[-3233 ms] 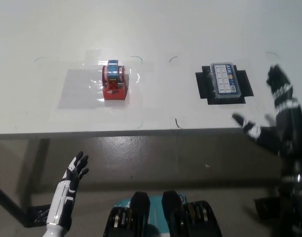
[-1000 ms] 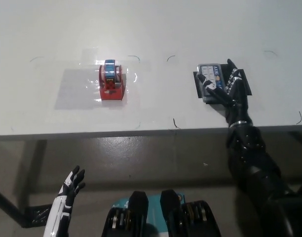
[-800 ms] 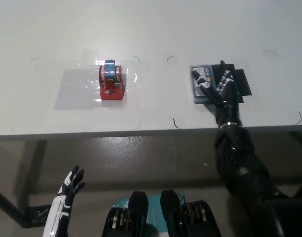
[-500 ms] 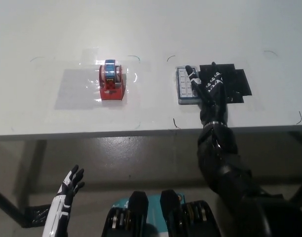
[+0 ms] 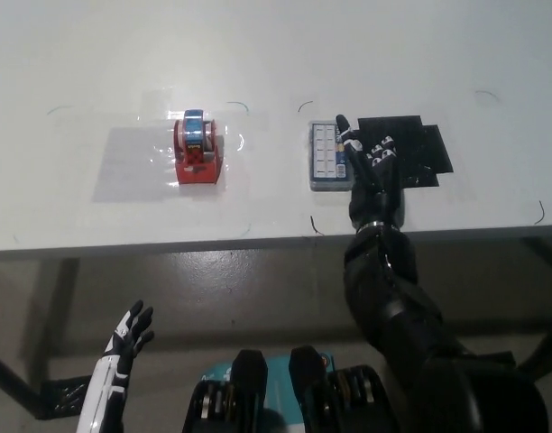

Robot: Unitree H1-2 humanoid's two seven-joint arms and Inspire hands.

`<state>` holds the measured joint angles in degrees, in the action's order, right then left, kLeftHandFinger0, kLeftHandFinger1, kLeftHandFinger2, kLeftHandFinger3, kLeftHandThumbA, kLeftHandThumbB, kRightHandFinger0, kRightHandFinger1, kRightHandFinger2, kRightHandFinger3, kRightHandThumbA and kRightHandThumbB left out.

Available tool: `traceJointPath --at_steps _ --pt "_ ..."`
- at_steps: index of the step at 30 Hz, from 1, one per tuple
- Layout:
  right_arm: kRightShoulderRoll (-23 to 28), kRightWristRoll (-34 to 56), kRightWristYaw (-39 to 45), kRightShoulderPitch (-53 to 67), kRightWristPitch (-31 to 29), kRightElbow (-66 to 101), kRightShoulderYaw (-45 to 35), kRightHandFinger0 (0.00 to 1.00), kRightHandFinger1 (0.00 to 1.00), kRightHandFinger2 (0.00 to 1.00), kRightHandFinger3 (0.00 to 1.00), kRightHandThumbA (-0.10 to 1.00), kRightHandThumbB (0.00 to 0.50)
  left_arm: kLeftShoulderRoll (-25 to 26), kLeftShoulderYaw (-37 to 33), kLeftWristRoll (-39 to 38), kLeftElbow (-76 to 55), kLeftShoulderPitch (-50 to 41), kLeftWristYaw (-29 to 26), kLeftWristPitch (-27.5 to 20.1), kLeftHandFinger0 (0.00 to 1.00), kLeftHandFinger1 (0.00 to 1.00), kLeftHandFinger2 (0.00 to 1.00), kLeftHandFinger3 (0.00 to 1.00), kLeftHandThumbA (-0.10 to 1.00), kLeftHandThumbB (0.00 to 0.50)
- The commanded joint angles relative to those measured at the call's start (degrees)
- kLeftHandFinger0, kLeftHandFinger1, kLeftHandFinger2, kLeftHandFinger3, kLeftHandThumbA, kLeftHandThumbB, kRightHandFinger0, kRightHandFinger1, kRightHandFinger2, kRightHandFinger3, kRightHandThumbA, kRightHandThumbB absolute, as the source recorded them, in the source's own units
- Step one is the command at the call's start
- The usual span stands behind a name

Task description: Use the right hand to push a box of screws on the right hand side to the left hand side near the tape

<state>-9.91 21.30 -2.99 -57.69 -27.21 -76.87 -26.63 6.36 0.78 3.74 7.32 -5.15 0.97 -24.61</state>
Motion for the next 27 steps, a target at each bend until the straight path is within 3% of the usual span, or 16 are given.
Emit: traceJointPath --at_steps 1,12,18,22,27 --pt "-5.0 2.3 4.5 -3.0 5.1 -1.4 0.3 1.0 1.0 1.0 1.0 1.0 0.193 0.5 0.3 -0.2 -1.6 0.4 -0.3 -2.3 1.0 1.0 1.0 1.0 1.0 0.075" --pt "-6.2 -1.3 6.2 -3.8 6.6 -1.9 5.8 1.0 1.0 1.0 1.0 1.0 0.242 1.2 0.2 0.0 -1.5 1.1 -0.2 -2.3 1.0 1.0 1.0 1.0 1.0 0.066" --pt "-7.0 -0.7 5.8 -4.4 7.5 -2.1 7.9 1.0 1.0 1.0 1.0 1.0 0.238 1.4 0.2 -0.4 -1.3 1.5 0.1 -2.3 1.0 1.0 1.0 1.0 1.0 0.082" --pt "-8.0 2.0 5.5 -5.0 9.1 -2.0 5.9 1.0 1.0 1.0 1.0 1.0 0.244 1.4 0.2 -0.2 -1.3 1.7 0.0 -2.3 1.0 1.0 1.0 1.0 1.0 0.077" --pt "-9.9 6.4 4.8 -5.9 9.0 -2.0 1.0 1.0 1.0 1.0 1.0 1.0 0.218 1.6 0.2 -0.7 -1.1 1.7 0.1 -2.3 1.0 1.0 1.0 1.0 1.0 0.089"
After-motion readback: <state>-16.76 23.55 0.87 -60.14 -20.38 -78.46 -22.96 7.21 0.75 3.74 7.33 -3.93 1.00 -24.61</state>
